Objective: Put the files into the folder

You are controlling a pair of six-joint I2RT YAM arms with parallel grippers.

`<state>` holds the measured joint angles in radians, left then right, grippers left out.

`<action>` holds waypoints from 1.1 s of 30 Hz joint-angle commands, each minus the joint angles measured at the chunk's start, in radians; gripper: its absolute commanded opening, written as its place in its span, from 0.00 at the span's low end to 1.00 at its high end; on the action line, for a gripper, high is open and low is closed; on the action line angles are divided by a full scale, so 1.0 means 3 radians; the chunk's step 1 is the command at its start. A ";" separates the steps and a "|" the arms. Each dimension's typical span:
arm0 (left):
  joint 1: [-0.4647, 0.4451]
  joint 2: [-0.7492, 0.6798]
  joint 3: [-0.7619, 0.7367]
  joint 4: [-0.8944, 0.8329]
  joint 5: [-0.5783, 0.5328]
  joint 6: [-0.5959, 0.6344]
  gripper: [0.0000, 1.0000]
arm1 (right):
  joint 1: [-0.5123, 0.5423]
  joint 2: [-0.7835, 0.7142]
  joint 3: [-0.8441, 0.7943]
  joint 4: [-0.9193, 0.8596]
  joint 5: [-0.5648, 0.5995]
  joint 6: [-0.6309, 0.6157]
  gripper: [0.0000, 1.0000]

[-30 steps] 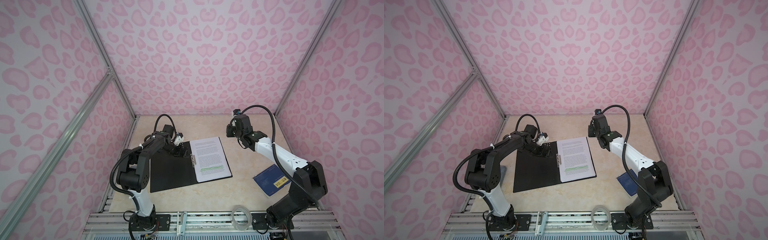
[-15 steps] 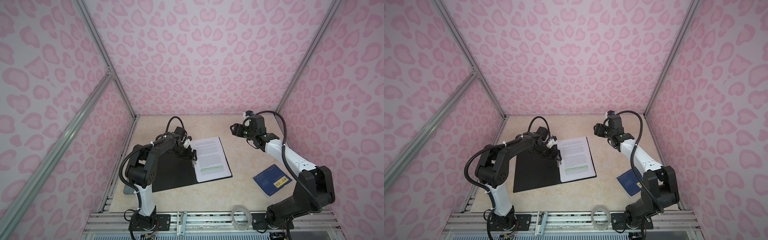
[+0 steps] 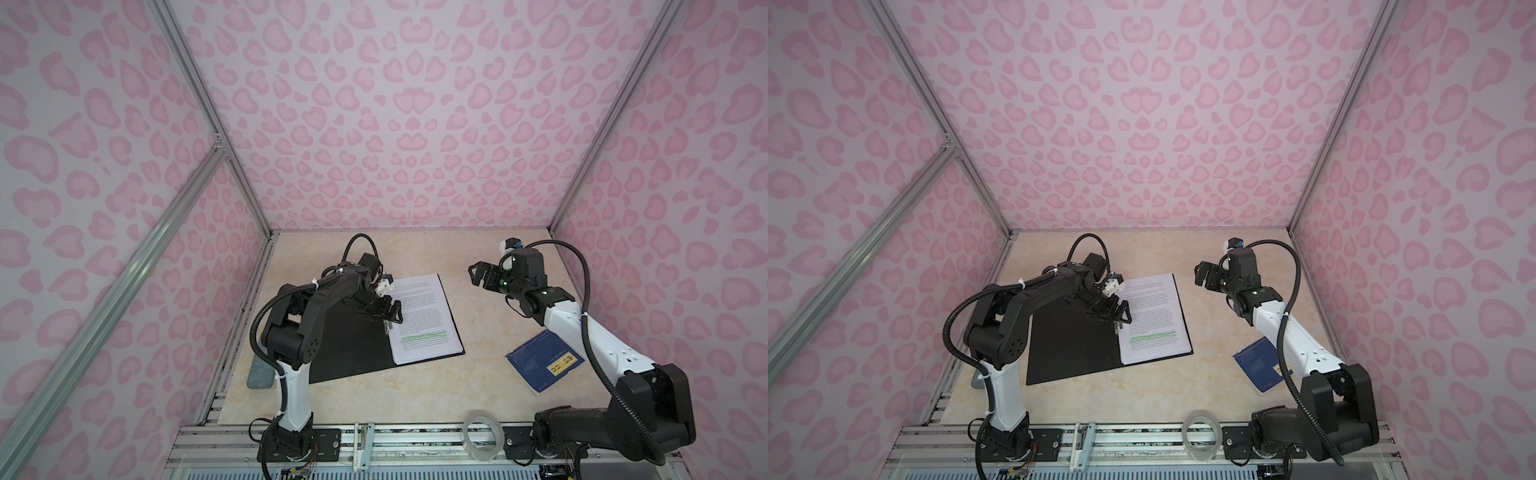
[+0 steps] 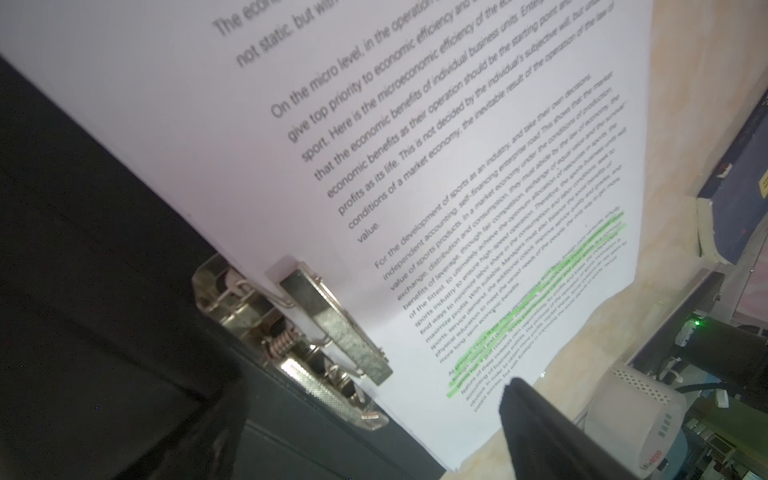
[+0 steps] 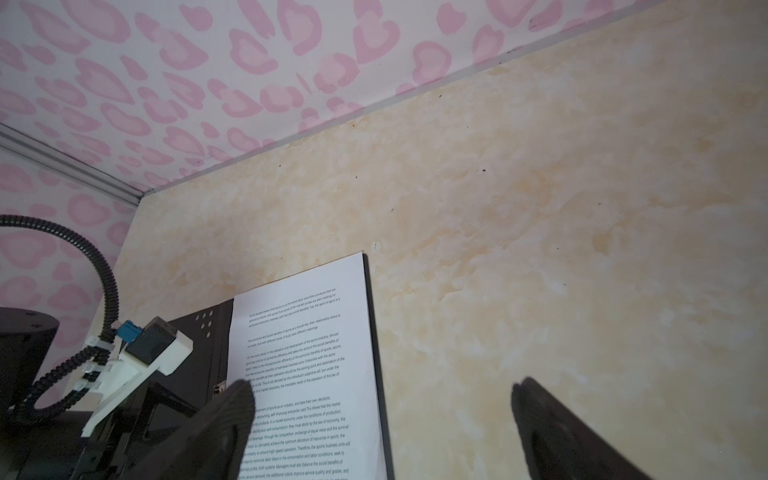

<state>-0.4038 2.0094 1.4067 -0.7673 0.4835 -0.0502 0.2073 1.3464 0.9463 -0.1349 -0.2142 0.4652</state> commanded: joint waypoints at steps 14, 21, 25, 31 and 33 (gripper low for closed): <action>-0.0050 0.0607 0.0825 -0.0350 0.0106 0.0141 0.99 | -0.0256 0.0236 0.0041 -0.0263 -0.0417 0.0438 0.99; -0.0107 0.0922 0.1456 -0.0471 0.0174 0.0143 0.98 | -0.0326 0.0177 -0.0107 0.0064 -0.0747 0.0143 0.99; -0.0143 0.1126 0.1834 -0.0703 0.0208 0.0207 0.99 | -0.0435 0.0299 -0.0148 0.0236 -0.0995 0.0255 0.99; -0.0099 0.0855 0.1708 -0.0776 -0.0207 0.0402 0.98 | -0.0582 0.0464 -0.0230 0.0407 -0.0991 0.0627 0.99; -0.0013 0.0545 0.1476 -0.0715 -0.0320 0.0440 0.98 | -0.0558 0.0527 -0.0120 0.0215 -0.0950 0.0486 0.99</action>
<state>-0.4328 2.2768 1.8927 -0.9585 0.4610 0.0391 0.0360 1.4883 0.8879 -0.0589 -0.4896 0.6106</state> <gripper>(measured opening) 0.981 0.994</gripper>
